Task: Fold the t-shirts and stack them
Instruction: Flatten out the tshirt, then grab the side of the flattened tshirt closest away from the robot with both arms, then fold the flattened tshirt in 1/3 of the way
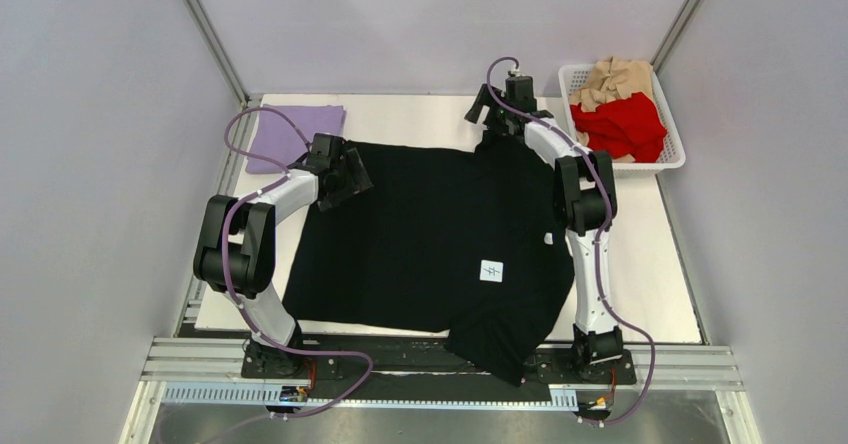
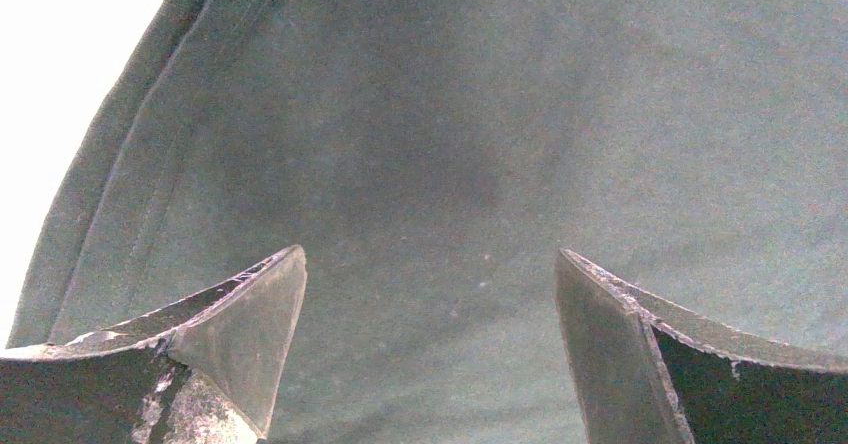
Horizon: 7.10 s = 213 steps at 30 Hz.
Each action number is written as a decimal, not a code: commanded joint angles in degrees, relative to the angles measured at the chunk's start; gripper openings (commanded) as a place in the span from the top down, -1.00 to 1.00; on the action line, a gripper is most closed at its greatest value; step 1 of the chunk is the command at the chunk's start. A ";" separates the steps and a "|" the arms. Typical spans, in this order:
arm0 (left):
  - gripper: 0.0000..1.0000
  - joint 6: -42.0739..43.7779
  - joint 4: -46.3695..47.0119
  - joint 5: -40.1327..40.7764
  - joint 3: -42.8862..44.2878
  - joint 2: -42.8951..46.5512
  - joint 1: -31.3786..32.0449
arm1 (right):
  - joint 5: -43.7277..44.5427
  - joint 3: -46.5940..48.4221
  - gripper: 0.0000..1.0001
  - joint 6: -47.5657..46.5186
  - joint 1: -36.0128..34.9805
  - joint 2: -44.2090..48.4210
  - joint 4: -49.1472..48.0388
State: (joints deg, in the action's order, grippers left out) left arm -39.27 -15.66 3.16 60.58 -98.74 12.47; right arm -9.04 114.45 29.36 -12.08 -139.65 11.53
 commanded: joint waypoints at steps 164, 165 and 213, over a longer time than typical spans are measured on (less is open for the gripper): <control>1.00 -29.23 -18.99 14.54 -33.31 43.61 3.94 | 8.94 -80.08 0.96 29.25 -36.62 64.88 37.89; 1.00 -29.75 -20.03 14.52 -33.19 43.73 3.95 | 9.03 -79.22 1.00 29.78 -36.62 65.05 39.12; 1.00 -27.99 -17.80 16.58 -16.21 33.98 1.69 | 16.91 -53.91 1.00 3.23 -10.73 67.59 28.92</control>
State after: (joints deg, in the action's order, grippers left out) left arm -68.82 -36.51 17.32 41.17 -63.18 15.57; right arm 7.07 56.95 38.04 -24.77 -71.05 46.02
